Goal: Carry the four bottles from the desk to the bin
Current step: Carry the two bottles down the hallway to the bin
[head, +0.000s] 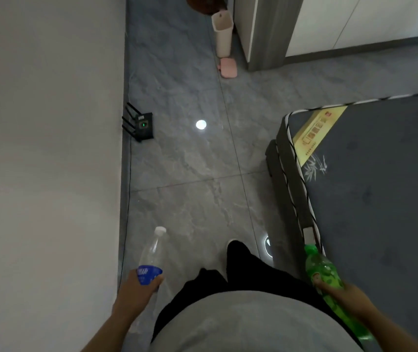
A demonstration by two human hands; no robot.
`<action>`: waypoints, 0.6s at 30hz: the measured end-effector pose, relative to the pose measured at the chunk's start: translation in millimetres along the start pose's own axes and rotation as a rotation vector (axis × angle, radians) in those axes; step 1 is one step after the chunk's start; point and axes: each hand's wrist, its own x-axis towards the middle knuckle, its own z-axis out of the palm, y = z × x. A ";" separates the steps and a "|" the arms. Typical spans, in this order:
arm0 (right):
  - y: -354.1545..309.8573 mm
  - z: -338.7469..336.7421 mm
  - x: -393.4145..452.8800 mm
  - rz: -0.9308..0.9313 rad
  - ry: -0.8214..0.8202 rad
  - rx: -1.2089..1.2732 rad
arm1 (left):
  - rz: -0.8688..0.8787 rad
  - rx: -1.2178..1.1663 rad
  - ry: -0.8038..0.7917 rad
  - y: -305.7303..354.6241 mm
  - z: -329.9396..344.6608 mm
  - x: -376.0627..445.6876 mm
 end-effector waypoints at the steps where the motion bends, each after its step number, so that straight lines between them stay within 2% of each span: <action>1: -24.4 -9.7 8.4 -0.021 0.003 -0.004 | -0.035 -0.003 0.009 10.2 -0.1 5.2; 10: -229.5 -57.7 70.8 -0.197 -0.017 -0.052 | -0.191 -0.039 -0.013 79.2 -39.0 87.4; 14: -295.8 -53.9 99.4 -0.189 -0.025 -0.055 | -0.232 -0.011 -0.026 121.7 -67.0 149.7; 18: -341.9 -54.8 111.5 -0.100 -0.041 -0.064 | -0.170 0.032 -0.009 183.6 -100.6 204.9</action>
